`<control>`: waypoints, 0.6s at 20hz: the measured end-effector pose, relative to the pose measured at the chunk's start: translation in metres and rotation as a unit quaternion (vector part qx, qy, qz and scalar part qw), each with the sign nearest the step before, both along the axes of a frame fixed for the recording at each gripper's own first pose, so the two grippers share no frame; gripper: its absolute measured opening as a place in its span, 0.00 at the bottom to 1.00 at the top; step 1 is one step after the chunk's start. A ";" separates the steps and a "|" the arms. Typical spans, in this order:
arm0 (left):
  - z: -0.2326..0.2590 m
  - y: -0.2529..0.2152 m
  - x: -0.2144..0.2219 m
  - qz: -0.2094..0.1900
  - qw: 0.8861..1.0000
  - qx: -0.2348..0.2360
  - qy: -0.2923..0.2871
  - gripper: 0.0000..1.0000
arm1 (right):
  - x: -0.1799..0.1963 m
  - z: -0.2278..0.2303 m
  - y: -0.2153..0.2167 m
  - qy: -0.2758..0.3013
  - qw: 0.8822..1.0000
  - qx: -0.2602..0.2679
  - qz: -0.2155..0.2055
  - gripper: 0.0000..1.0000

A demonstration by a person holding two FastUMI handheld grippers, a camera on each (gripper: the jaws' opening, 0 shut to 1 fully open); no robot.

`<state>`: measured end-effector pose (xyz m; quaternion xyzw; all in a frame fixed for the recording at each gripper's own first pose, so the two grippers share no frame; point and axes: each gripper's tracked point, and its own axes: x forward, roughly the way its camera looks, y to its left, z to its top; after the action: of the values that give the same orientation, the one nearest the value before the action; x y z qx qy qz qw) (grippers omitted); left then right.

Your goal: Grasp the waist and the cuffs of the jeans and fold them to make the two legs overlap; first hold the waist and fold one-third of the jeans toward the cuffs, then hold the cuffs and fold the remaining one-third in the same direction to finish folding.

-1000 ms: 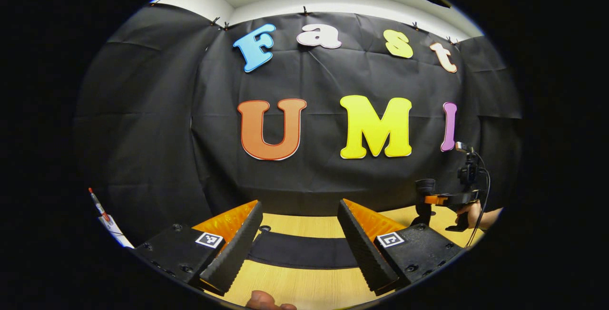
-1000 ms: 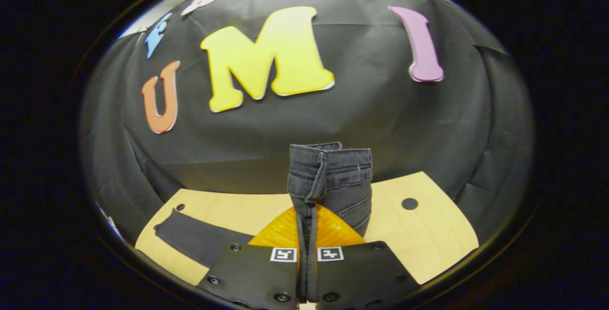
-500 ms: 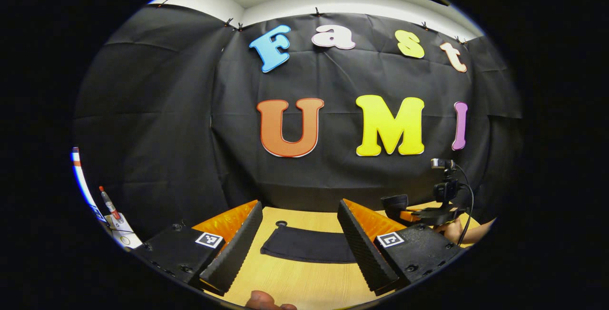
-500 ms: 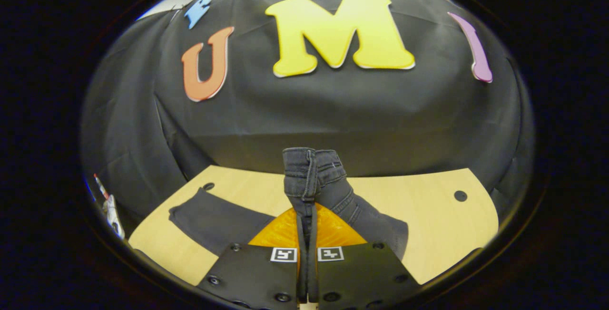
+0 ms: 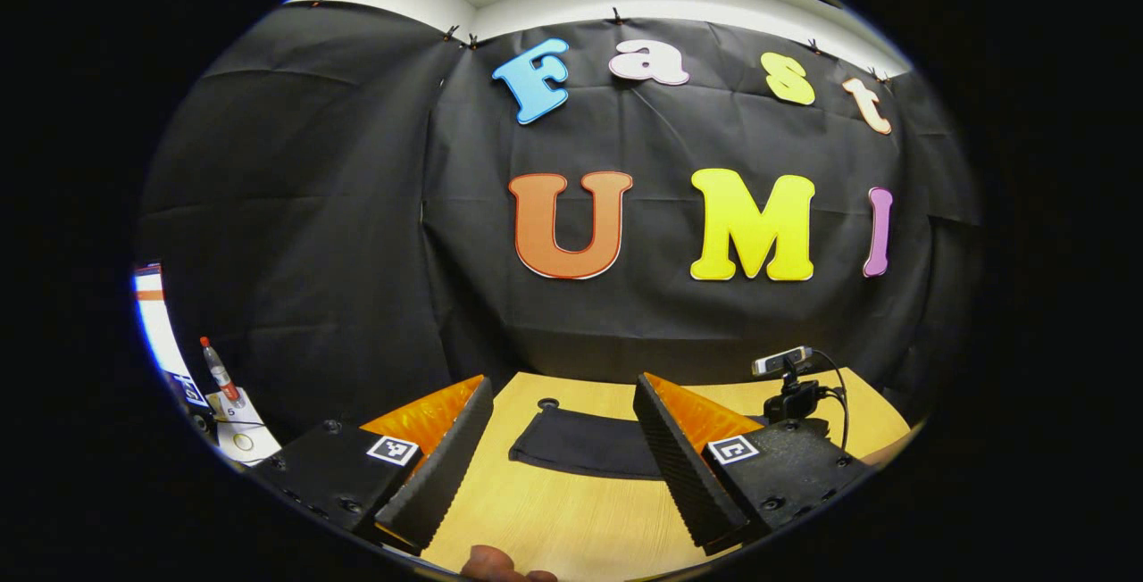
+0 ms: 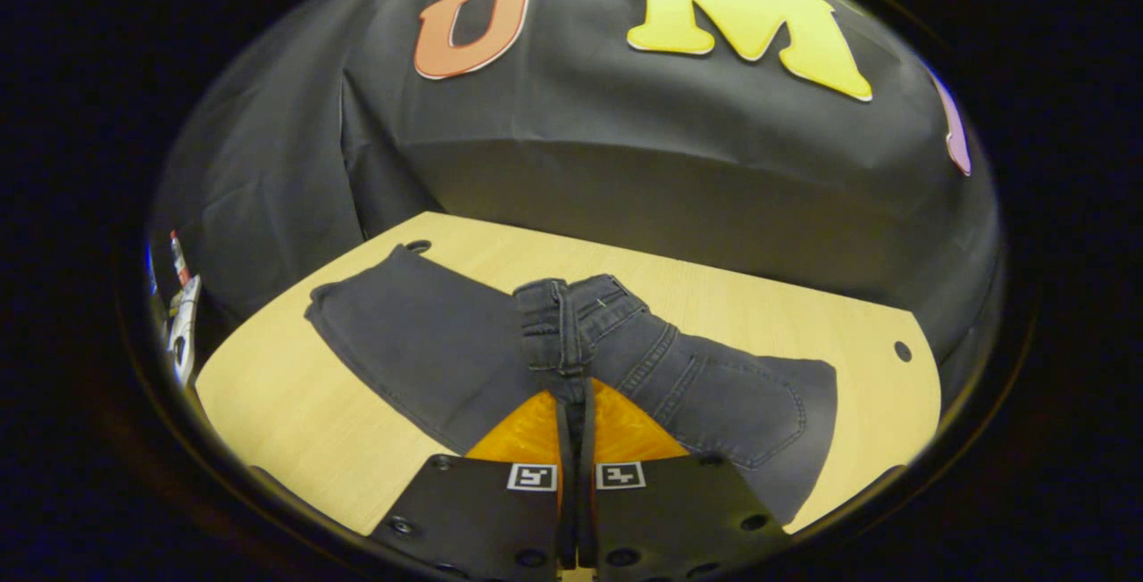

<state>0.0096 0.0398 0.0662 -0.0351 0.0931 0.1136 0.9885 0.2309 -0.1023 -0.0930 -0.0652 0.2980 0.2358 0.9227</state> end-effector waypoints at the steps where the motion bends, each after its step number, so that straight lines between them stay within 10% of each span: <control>1: 0.000 0.000 0.001 0.000 1.000 -0.001 -0.001 1.00 | 0.000 -0.004 0.001 0.000 1.000 -0.002 0.002 0.01; 4: 0.003 -0.002 0.004 -0.004 1.000 0.001 -0.004 0.94 | -0.010 -0.021 0.006 0.018 1.000 -0.006 0.020 0.02; 8: 0.002 -0.002 0.008 -0.007 1.000 0.003 -0.006 0.94 | -0.032 -0.030 0.020 0.056 0.997 0.019 0.046 0.99; 12: -0.016 0.005 0.020 -0.005 1.000 -0.018 0.004 1.00 | -0.027 0.001 0.018 0.019 0.998 0.041 0.039 1.00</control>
<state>0.0292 0.0445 0.0501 -0.0523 0.0993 0.1070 0.9879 0.2041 -0.0848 -0.0916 -0.0348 0.3032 0.2850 0.9087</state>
